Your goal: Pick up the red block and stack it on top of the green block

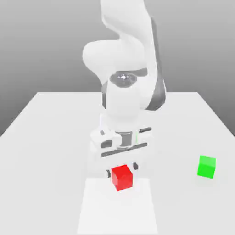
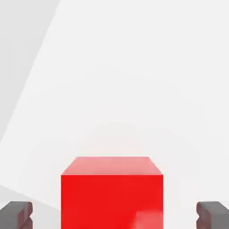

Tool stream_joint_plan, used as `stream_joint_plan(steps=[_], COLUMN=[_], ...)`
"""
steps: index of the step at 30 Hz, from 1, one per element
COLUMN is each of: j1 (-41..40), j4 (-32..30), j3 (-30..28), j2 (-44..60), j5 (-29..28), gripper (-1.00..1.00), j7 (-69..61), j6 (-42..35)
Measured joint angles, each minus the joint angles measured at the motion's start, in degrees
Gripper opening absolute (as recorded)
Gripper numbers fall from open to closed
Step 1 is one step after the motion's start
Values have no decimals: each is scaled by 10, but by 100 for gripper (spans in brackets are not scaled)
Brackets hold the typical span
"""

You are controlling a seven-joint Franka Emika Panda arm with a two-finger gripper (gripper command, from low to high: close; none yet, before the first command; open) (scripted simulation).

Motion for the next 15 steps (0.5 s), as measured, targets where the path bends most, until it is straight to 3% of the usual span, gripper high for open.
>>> stream_joint_plan(steps=[7,15], j1=[-3,-1], j4=[0,-21], j3=[3,-7], j2=[3,-147], j5=[-2,-35], gripper=[-100,-100], j7=[2,25], j6=[2,-127])
